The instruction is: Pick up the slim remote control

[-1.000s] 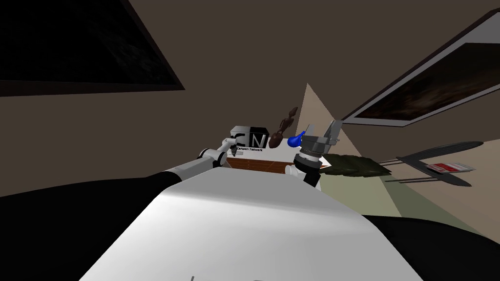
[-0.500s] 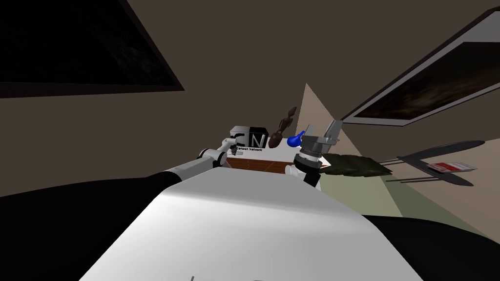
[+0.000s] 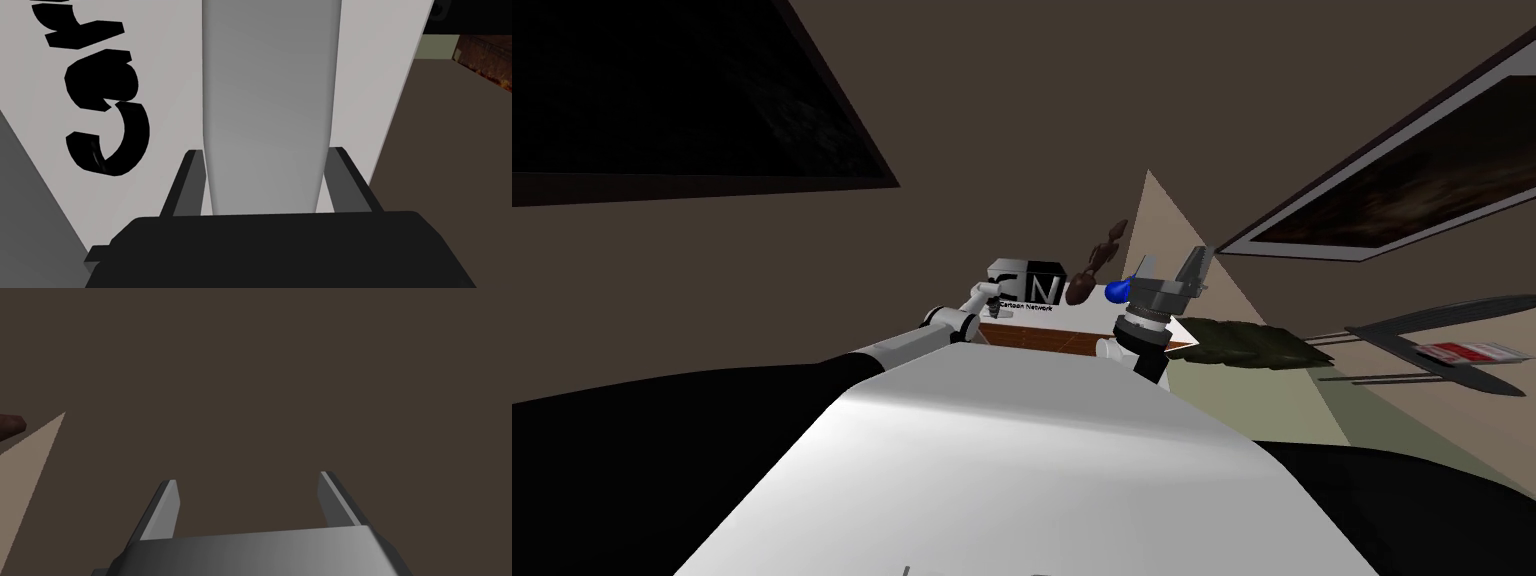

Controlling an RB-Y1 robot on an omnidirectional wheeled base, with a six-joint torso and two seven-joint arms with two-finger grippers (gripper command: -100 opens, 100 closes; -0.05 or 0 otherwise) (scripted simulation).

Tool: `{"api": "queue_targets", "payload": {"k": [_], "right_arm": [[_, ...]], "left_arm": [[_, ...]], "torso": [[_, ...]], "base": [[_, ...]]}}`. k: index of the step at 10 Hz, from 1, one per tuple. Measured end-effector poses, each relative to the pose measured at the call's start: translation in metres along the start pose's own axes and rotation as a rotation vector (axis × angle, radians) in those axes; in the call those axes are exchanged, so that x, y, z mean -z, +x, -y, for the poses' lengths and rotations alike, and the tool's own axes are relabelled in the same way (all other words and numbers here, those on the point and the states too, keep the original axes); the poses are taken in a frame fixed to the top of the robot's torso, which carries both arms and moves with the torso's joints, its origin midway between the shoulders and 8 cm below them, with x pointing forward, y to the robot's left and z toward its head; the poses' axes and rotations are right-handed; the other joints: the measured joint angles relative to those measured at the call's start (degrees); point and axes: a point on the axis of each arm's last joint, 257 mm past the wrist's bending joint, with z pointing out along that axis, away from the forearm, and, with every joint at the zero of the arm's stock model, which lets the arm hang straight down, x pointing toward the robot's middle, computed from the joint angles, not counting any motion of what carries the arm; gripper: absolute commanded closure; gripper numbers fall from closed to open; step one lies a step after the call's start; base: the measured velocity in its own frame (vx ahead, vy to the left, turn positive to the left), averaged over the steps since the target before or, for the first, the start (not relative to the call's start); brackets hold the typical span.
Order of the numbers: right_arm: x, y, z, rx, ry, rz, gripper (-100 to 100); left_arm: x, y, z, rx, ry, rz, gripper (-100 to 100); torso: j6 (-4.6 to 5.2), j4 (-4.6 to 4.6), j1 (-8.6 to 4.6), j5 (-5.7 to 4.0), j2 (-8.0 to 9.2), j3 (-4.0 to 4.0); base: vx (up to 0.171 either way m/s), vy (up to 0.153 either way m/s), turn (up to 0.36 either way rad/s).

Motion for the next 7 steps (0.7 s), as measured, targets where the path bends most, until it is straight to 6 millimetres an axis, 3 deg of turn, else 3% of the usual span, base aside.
{"api": "queue_targets", "payload": {"k": [3, 6, 7], "right_arm": [[0.0, 0.0, 0.0, 0.0, 0.0, 0.0, 0], [0.0, 0.0, 0.0, 0.0, 0.0, 0.0, 0], [0.0, 0.0, 0.0, 0.0, 0.0, 0.0, 0]], "left_arm": [[0.0, 0.004, 0.0, -0.005, 0.001, 0.0, 100], [0.012, 0.044, 0.001, -0.034, 0.002, -0.001, 100], [0.014, 0.046, 0.001, -0.033, 0.001, 0.0, 0]], "torso": [[0.03, 0.03, -0.2, -0.04, 0.06, 0.05], [-0.02, 0.07, 0.09, 0.0, 0.03, 0.05], [-0.03, 0.04, -0.04, -0.02, 0.06, 0.05]], "base": [[0.004, 0.026, 0.052], [0.014, 0.076, 0.06], [0.002, 0.008, -0.002]]}}
